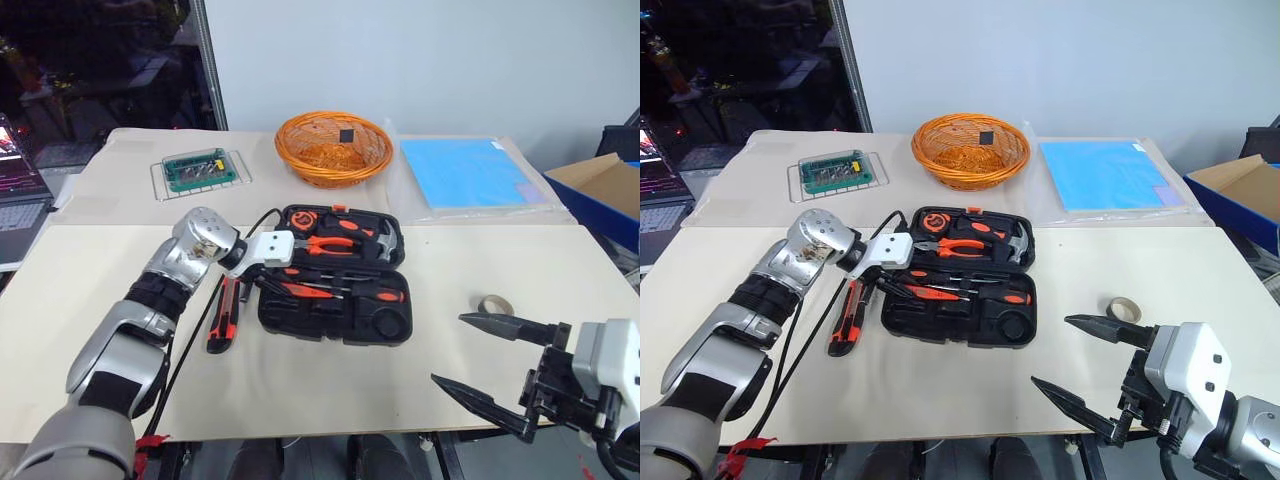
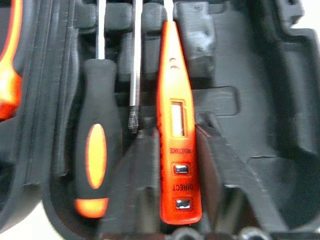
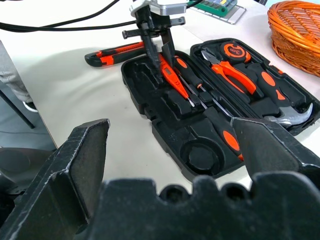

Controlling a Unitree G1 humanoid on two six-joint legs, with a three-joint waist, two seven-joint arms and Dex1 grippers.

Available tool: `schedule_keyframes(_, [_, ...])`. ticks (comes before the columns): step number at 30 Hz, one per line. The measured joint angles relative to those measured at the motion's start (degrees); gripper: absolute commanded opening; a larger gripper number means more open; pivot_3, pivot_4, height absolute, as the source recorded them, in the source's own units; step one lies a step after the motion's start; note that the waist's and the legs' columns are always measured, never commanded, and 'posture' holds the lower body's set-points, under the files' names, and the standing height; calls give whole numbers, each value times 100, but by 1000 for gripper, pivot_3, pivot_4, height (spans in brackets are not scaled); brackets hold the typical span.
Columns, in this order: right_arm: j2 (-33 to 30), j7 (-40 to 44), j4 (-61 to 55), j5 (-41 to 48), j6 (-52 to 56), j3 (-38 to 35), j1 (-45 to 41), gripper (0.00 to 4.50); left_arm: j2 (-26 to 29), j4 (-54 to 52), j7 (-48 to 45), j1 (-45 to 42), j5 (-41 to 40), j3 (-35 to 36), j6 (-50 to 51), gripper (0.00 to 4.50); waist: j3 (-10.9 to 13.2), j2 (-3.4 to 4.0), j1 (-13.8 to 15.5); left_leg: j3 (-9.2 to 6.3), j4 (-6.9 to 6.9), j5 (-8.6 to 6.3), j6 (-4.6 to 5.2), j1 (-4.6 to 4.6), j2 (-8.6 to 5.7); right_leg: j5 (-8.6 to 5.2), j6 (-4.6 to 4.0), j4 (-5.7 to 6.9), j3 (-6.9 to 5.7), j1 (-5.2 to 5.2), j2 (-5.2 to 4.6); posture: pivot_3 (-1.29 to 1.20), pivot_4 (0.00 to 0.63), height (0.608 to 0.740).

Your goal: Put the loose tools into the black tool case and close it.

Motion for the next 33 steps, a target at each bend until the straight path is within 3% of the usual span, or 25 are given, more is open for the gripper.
schedule_keyframes(2, [-2,10,11,-12,-9,1,-12,4500,2,-140,-93,112,-16,7,198,3318,0,0,4,1,0,0,0,0,-1,0,1,2,1,-2,0,0,150,740])
schedule_keyframes(10, [-42,41,139,-103,-26,187,-213,4500,-80,-677,113,305,-416,497,722,3318,0,0,47,-1,2,1,1,-1,-1,-1,-2,3,0,-1,-1,0,150,740])
schedule_keyframes(13, [-42,76,166,-167,-93,211,-234,4500,-174,-867,396,307,-758,947,1125,2596,0,0,51,-2,2,1,1,-2,-1,8,15,4,0,-2,0,0,150,740])
schedule_keyframes(20, [-37,72,236,-283,-185,359,-300,4500,-199,-1792,1046,960,-1228,1505,1919,59,-2,3,27,-2,2,1,1,5,0,14,24,9,1,1,2,0,150,740])
schedule_keyframes(27, [-40,70,263,-323,-202,419,-333,4500,-76,-2836,1505,1924,-1558,1564,2659,59,-2,3,45,-2,2,2,1,9,0,14,22,11,1,4,0,0,150,740])
schedule_keyframes(33, [-40,69,321,-333,-202,447,-392,4500,-117,-2867,1918,2043,-1526,1523,2726,59,-2,3,62,-2,3,3,1,9,-2,1,-1,10,1,6,-2,0,150,740])
